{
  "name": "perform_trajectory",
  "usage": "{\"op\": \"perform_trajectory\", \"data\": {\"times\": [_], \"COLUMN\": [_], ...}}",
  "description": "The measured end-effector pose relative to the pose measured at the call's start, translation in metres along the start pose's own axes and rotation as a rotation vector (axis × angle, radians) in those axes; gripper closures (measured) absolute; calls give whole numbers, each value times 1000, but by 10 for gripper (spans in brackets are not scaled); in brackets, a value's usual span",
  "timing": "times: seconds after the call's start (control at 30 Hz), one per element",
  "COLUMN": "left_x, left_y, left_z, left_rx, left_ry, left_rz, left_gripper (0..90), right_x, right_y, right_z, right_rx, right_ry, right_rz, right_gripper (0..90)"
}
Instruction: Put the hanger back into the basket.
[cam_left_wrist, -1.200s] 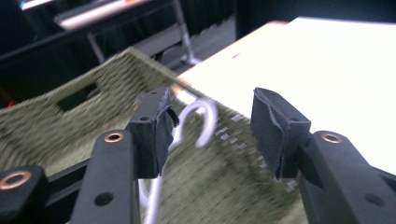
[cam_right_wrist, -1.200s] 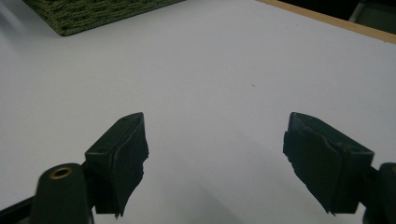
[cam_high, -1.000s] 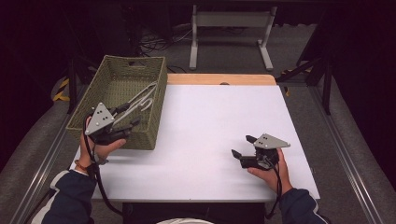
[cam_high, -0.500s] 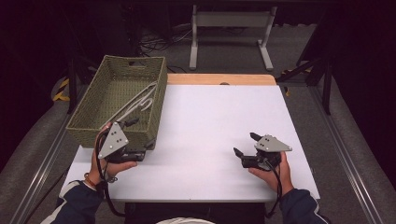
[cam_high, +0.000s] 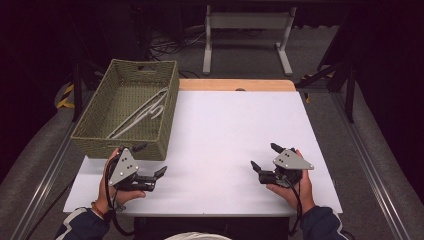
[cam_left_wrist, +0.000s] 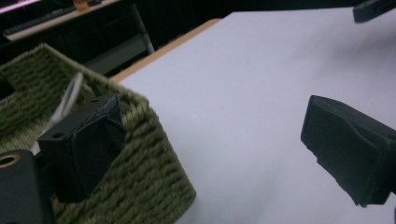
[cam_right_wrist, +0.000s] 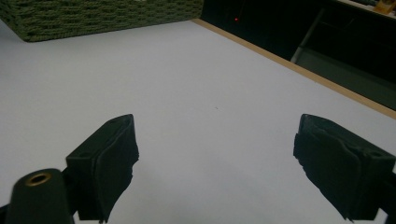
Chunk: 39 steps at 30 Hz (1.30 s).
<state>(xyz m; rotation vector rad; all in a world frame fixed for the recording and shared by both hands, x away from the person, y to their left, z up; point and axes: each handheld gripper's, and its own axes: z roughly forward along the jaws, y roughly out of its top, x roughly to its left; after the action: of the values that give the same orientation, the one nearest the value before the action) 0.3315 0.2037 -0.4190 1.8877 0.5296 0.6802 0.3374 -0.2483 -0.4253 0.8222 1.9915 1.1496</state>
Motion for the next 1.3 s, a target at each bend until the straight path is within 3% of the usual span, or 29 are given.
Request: {"op": "perform_trajectory", "data": {"times": [0.13, 0.27, 0.47, 0.83, 1.3], "left_x": [0, 0, 1, 10, 12], "left_y": [-15, -20, -26, -34, -34], "left_z": [2, 4, 5, 5, 6], "left_rx": [37, 57, 75, 77, 78], "left_ry": [-17, -2, -10, 8, -9], "left_rz": [-18, -1, -7, -33, -46], "left_gripper": [53, 42, 40, 39, 40], "right_x": [4, 9, 18, 24, 25], "right_y": [0, -2, -4, -4, -3], "right_z": [-1, 1, 4, 4, 4], "right_rx": [-13, -11, -6, -14, -13], "right_ry": [6, 17, 27, 35, 30], "right_rz": [0, -4, -37, -55, -65], "right_gripper": [120, 112, 82, 75, 76]}}
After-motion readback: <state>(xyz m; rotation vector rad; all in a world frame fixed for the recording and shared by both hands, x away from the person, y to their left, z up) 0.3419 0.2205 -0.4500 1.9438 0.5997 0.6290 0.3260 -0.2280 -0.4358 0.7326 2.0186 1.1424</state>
